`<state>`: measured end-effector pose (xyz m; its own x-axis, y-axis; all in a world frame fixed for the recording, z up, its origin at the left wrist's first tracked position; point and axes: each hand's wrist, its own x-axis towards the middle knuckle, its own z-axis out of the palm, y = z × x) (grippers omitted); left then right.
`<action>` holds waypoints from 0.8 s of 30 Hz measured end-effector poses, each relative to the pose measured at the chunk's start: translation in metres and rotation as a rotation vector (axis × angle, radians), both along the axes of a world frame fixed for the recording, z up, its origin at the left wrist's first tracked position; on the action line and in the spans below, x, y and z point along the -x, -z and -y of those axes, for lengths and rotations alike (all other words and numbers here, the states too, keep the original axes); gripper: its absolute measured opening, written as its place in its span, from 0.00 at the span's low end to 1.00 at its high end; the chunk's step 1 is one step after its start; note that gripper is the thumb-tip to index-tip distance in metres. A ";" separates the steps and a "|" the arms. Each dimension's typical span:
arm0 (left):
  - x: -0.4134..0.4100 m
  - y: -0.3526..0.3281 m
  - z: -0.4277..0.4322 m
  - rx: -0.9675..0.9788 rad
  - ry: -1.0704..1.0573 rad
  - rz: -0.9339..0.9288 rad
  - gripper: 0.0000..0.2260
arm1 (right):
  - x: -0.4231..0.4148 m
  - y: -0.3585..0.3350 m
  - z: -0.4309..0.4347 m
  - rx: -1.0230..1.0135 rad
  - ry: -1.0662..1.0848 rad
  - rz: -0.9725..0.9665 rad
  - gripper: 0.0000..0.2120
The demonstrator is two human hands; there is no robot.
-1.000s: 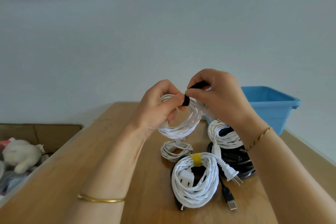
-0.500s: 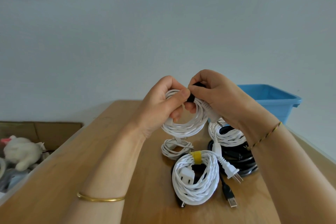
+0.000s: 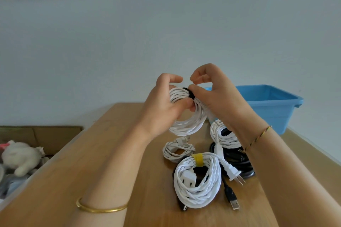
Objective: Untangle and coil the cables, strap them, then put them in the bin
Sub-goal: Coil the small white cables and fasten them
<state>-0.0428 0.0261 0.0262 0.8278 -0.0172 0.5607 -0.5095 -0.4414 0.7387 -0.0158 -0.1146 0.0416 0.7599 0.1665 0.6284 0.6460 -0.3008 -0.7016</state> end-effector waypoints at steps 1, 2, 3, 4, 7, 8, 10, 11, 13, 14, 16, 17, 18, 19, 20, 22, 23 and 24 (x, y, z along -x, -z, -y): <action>0.000 0.000 0.001 -0.023 -0.007 0.016 0.17 | -0.001 0.001 0.000 -0.008 0.009 -0.003 0.08; 0.000 0.000 0.003 -0.049 -0.005 0.034 0.14 | -0.001 0.001 0.001 -0.016 0.019 -0.002 0.08; -0.001 0.000 0.004 -0.076 -0.002 0.054 0.10 | -0.002 0.001 0.001 -0.024 0.028 0.002 0.08; -0.002 0.000 0.005 -0.101 -0.006 0.070 0.07 | -0.002 0.001 0.001 -0.032 0.037 0.005 0.09; -0.004 -0.001 0.004 -0.133 -0.034 0.094 0.04 | -0.001 0.001 -0.001 -0.050 0.040 0.030 0.09; -0.004 -0.001 0.003 -0.133 -0.030 0.088 0.03 | 0.000 0.001 -0.002 -0.059 0.029 0.035 0.09; -0.002 -0.002 0.004 -0.122 -0.022 0.061 0.02 | 0.001 0.001 -0.005 -0.054 0.024 0.050 0.07; -0.001 -0.002 0.004 -0.096 -0.015 0.046 0.02 | 0.002 0.002 -0.006 -0.043 0.033 0.065 0.06; -0.001 -0.001 0.004 0.006 0.007 0.009 0.01 | 0.001 0.003 -0.009 -0.003 0.055 0.123 0.04; -0.002 0.000 0.004 0.061 0.005 -0.018 0.00 | 0.001 0.004 -0.010 0.031 0.071 0.164 0.02; -0.005 0.002 0.000 0.191 -0.006 -0.095 0.01 | 0.000 0.004 -0.010 0.084 0.094 0.258 0.05; -0.006 0.002 -0.002 0.271 0.003 -0.134 0.01 | 0.000 0.003 -0.009 0.098 0.074 0.288 0.08; -0.006 0.002 -0.005 0.348 0.019 -0.168 0.02 | 0.001 0.002 -0.008 0.125 0.037 0.307 0.09; -0.007 0.002 -0.007 0.406 0.036 -0.195 0.02 | 0.002 0.002 -0.007 0.171 0.000 0.319 0.09; -0.007 0.001 -0.008 0.444 0.047 -0.216 0.03 | 0.004 0.002 -0.006 0.234 -0.022 0.334 0.10; -0.006 -0.001 -0.008 0.506 0.060 -0.237 0.02 | 0.003 0.004 -0.008 0.369 -0.003 0.414 0.12; -0.007 -0.002 -0.009 0.528 0.068 -0.242 0.02 | 0.001 0.007 -0.010 0.420 0.033 0.473 0.11; -0.007 -0.002 -0.009 0.540 0.079 -0.247 0.02 | -0.001 0.009 -0.012 0.451 0.075 0.535 0.09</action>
<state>-0.0358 0.0349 0.0285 0.9425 0.1504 0.2984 -0.3102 0.0619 0.9487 -0.0147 -0.1028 0.0324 0.3851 0.4579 0.8013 0.8339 -0.5447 -0.0895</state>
